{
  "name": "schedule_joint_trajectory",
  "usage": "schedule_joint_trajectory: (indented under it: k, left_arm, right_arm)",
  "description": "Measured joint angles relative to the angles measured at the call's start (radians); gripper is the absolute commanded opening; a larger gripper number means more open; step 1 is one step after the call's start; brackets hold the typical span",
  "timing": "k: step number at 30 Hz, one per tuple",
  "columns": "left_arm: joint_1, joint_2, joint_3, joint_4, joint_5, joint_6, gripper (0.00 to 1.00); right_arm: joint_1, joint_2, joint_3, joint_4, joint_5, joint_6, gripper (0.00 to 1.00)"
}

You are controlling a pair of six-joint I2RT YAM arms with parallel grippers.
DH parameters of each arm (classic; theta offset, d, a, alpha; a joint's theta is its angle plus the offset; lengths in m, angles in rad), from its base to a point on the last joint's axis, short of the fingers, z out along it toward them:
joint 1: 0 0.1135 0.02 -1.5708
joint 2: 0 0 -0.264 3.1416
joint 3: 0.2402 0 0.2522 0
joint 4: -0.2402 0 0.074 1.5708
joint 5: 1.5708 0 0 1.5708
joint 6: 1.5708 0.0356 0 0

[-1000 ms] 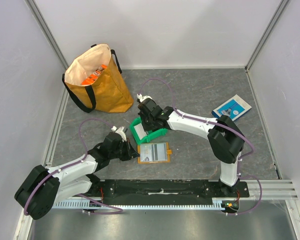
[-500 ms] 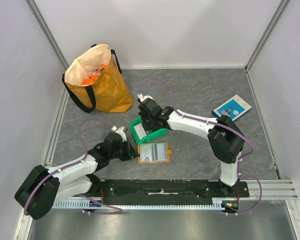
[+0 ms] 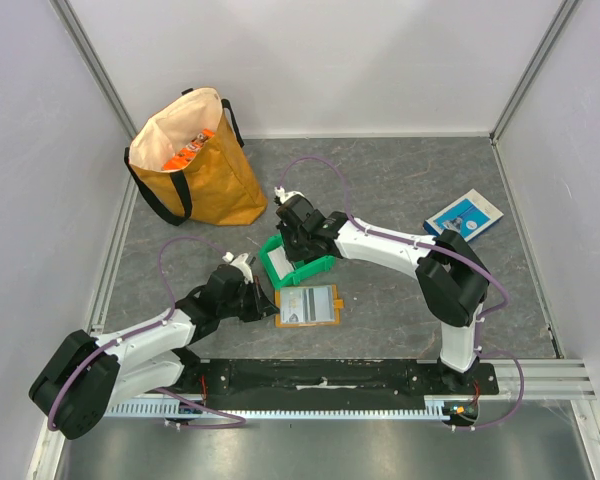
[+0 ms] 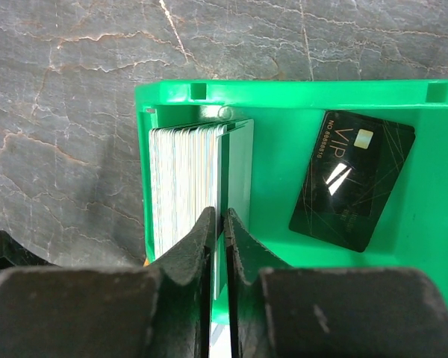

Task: Put the credit cards into the card holder
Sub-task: Pick up the credit card from the storage box.

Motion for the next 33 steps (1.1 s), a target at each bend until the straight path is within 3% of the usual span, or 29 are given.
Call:
schedule_joint_trajectory:
  k: [1, 2, 9, 18, 23, 28, 30, 33]
  left_arm:
    - [0.000, 0.000, 0.000, 0.000, 0.000, 0.000, 0.02]
    - [0.000, 0.000, 0.000, 0.000, 0.000, 0.000, 0.02]
    - [0.000, 0.000, 0.000, -0.002, 0.000, 0.000, 0.02]
    - [0.000, 0.000, 0.000, -0.002, 0.000, 0.000, 0.02]
    - [0.000, 0.000, 0.000, -0.002, 0.000, 0.000, 0.02]
    - [0.000, 0.000, 0.000, -0.002, 0.000, 0.000, 0.02]
    - [0.000, 0.000, 0.000, -0.002, 0.000, 0.000, 0.02]
    - [0.000, 0.000, 0.000, -0.002, 0.000, 0.001, 0.02]
  right_arm:
    - [0.000, 0.000, 0.000, 0.000, -0.003, 0.001, 0.02]
    - [0.000, 0.000, 0.001, 0.000, -0.005, 0.002, 0.00]
    - [-0.005, 0.000, 0.005, -0.002, 0.010, 0.003, 0.02]
    - [-0.018, 0.000, 0.006, -0.003, -0.012, 0.000, 0.12]
    - [-0.018, 0.000, 0.007, 0.000, -0.049, 0.009, 0.12]
    - [-0.017, 0.000, 0.010, 0.005, -0.061, 0.016, 0.06]
    - [-0.017, 0.000, 0.010, 0.005, -0.057, 0.019, 0.14]
    - [-0.017, 0.000, 0.010, 0.005, -0.055, 0.024, 0.47]
